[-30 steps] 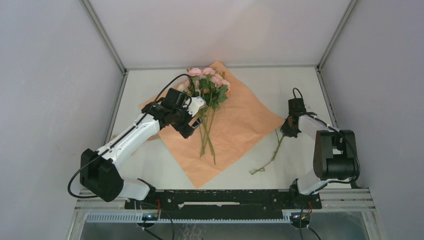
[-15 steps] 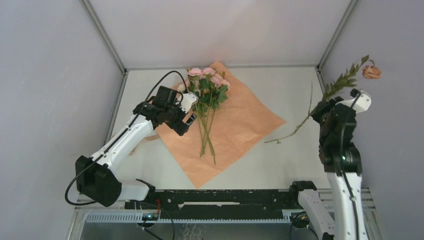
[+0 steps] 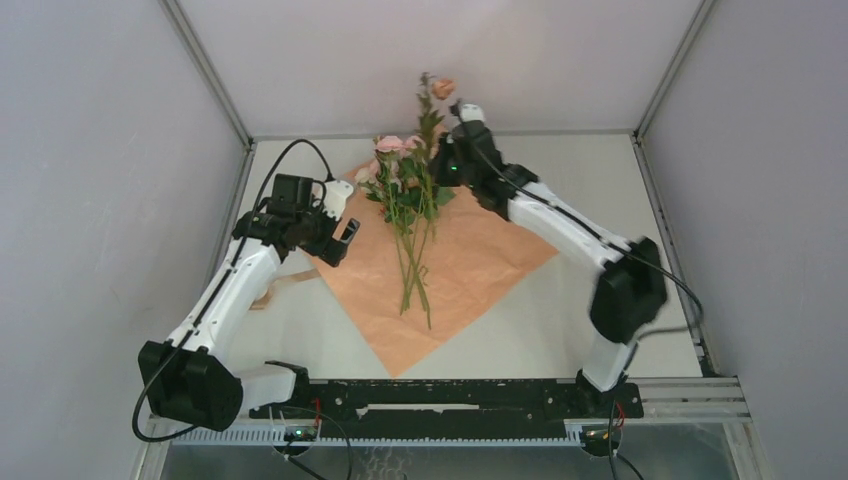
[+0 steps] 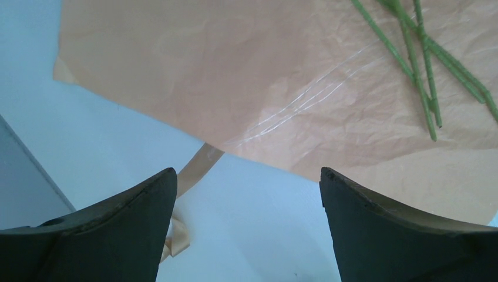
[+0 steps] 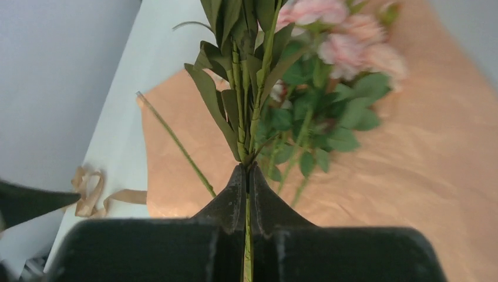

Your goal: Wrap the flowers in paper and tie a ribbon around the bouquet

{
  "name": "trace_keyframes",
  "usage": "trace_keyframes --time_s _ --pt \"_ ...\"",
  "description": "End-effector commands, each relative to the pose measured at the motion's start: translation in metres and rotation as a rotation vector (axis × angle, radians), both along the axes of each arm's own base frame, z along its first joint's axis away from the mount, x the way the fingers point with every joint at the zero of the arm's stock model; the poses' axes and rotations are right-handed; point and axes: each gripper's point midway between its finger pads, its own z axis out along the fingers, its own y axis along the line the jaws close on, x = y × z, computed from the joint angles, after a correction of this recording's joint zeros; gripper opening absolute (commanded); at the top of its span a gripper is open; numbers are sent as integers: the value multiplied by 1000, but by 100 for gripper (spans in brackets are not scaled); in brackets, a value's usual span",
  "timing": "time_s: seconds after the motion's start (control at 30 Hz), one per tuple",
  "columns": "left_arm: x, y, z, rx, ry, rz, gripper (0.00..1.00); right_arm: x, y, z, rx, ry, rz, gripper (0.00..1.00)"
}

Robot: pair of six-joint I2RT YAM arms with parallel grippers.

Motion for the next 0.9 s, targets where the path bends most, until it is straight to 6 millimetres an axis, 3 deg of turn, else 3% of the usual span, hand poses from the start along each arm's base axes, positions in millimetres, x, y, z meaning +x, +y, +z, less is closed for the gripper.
trace_keyframes --time_s 0.0,0.1,0.17,0.23,0.33,0.43,0.53,0.63,0.67,0.73,0.87 --pt "-11 16 -10 32 -5 0 96 37 66 0 29 3 129 0" --pt "-14 23 -19 63 2 9 96 64 85 -47 -15 87 122 0" --pt "-17 24 -23 69 8 6 96 78 87 -79 -38 148 96 15" --pt "-20 25 -26 75 16 3 96 87 75 -96 -72 194 43 31" --pt "-23 28 -28 86 15 -1 96 94 49 -94 -121 199 -21 49" --pt "-25 31 -27 100 4 0 96 84 40 -63 -161 124 51 55" --pt "-30 33 -28 108 7 4 96 36 54 -33 -238 41 310 54" --pt "-41 32 -31 104 19 -32 97 -58 72 -43 -261 -18 724 52" --pt "-47 29 -32 89 25 -62 98 -90 73 -51 -228 -50 854 53" --pt "-59 21 -33 44 37 -120 100 -146 67 -43 -153 -222 1024 53" --pt "-69 14 -34 7 64 -148 100 -235 62 -93 -274 -490 1340 60"
